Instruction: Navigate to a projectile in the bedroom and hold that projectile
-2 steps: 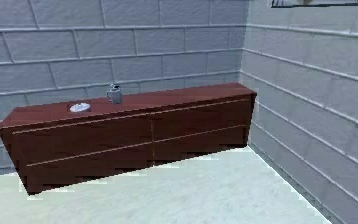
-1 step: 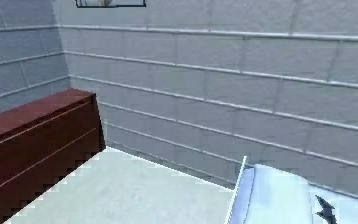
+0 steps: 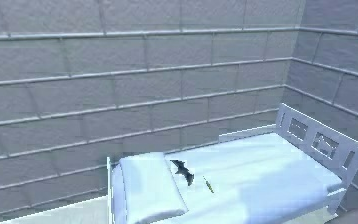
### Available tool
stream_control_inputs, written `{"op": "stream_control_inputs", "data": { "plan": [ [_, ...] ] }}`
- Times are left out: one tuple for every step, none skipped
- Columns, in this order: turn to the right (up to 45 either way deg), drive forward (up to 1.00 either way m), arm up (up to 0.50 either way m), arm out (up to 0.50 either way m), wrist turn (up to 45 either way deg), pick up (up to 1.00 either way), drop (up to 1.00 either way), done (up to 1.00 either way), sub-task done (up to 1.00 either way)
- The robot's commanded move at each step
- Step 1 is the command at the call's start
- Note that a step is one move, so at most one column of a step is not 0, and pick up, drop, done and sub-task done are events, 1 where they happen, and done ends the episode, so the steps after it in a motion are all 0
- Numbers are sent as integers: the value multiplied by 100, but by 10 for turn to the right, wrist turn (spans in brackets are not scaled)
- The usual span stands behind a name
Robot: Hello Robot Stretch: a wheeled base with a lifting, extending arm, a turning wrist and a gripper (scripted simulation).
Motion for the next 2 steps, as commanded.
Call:
{"op": "stream_control_inputs", "data": {
  "plan": [
    [120,0,0,0,0,0,0,0,0],
    [0,25,0,0,0,0,0,0,0]
  ]
}}
